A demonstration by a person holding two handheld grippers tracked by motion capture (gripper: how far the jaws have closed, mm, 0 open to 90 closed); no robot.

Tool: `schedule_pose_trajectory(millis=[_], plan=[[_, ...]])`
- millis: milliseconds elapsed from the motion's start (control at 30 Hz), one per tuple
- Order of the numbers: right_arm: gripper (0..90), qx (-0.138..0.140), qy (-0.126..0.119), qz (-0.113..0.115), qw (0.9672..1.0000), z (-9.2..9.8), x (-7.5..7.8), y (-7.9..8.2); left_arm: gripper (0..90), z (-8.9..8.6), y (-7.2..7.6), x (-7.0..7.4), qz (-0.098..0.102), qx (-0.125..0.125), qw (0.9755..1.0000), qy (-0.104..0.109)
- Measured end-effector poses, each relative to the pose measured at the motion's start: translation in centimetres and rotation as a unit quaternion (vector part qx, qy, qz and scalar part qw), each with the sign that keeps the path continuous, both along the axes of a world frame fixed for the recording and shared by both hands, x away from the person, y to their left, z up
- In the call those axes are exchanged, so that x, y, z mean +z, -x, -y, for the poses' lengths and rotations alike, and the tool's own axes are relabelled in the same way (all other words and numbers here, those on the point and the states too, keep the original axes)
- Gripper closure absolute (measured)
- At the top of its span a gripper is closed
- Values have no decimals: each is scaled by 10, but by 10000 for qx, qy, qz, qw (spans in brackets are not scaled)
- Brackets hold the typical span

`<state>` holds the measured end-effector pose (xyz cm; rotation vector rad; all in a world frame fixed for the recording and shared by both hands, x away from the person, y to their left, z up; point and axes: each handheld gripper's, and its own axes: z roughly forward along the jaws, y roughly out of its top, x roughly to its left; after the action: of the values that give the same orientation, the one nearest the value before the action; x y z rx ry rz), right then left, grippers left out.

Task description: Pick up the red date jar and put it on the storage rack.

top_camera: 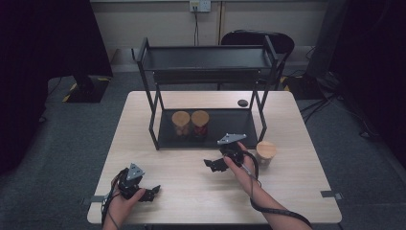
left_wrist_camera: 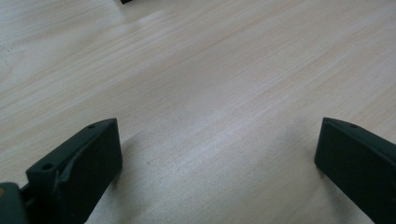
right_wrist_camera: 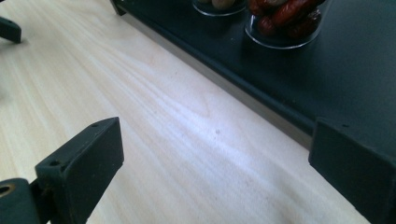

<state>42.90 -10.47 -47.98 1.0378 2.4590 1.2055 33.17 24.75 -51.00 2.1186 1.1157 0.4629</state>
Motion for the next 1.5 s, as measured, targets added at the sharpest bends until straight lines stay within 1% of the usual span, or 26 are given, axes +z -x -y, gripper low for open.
schedule_pose_trajectory(millis=[300,433,667,900,1100,1500], plan=[[23,77,49,-1,10000,13,-3,12,3,0,0,0,0,3,10000,2],[23,108,109,4,9999,18,-6,17,3,0,0,0,0,2,10000,1],[23,139,105,-17,9998,29,-10,24,3,0,0,0,-1,0,10000,0],[23,200,169,53,9996,38,-12,33,3,0,1,0,-1,2,10000,-1],[23,258,234,53,9994,44,-14,41,3,-1,1,0,-1,8,10000,-3],[23,284,260,73,9992,60,-16,50,3,0,1,0,-1,10,10000,-3]])
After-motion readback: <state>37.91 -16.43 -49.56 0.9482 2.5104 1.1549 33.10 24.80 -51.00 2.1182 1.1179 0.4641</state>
